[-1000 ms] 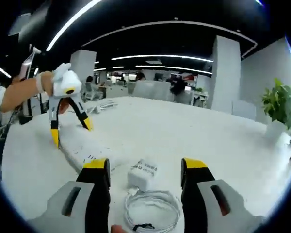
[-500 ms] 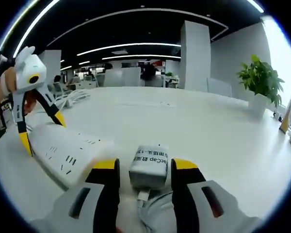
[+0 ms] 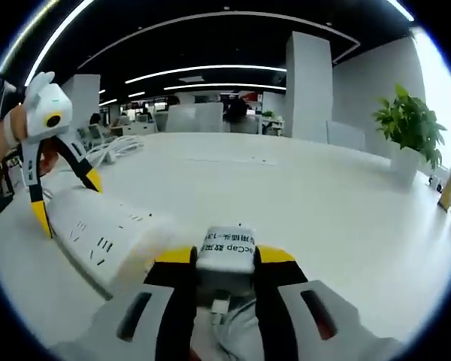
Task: Straighten the power strip on the desk, plug the charger into it
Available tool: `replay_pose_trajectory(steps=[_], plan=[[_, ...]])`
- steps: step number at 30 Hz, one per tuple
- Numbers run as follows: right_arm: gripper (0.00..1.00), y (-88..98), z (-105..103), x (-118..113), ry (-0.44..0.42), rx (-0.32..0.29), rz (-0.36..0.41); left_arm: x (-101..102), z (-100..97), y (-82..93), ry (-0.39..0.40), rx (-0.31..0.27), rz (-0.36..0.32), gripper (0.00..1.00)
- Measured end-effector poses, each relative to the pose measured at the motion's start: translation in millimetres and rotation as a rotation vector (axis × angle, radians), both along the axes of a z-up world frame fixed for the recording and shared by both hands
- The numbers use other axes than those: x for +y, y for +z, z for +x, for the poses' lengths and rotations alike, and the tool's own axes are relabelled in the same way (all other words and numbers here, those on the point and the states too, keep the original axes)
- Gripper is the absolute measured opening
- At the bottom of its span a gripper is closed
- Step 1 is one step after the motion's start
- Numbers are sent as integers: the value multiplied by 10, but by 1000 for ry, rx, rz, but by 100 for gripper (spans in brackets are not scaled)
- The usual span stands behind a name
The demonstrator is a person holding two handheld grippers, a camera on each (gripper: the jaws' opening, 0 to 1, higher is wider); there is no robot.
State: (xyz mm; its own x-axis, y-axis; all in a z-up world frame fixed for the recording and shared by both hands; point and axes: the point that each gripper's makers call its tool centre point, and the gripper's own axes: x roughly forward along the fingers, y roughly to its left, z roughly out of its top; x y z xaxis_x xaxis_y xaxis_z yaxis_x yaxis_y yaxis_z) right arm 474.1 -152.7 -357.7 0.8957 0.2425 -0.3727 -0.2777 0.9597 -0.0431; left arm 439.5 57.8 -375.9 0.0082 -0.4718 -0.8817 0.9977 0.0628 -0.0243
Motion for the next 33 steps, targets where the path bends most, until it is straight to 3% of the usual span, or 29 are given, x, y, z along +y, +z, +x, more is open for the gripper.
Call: replay_pose_trajectory(steps=[2,4,6,8,13,16,19,22,27,33], plan=[[28,1,-39,15,53,14,16,-2,2,1,1,0,1,70],[28,11,-123,27,103,88,103,-3,3,3,1,0,-3,70],[28,36,-166,-19,146,126,73,-6,6,3,2,1,-9,70],[28,132,-213,-25,169,154,107,-8,4,3,3,1,-13,70],[28,539,-400,192,321,275,300,-16,59,7,3,1,-18,70],[28,701,-602,489,432,438,387,-16,83,10,5,1,-14,70],[28,595,-780,637,501,590,301,-18,98,13,10,0,-10,70],[28,433,-788,649,501,651,163,-20,106,15,16,0,-7,70],[28,387,-775,783,518,731,113,-22,113,18,25,-1,-1,70],[28,291,-660,821,472,825,102,-17,103,14,23,-1,3,70]])
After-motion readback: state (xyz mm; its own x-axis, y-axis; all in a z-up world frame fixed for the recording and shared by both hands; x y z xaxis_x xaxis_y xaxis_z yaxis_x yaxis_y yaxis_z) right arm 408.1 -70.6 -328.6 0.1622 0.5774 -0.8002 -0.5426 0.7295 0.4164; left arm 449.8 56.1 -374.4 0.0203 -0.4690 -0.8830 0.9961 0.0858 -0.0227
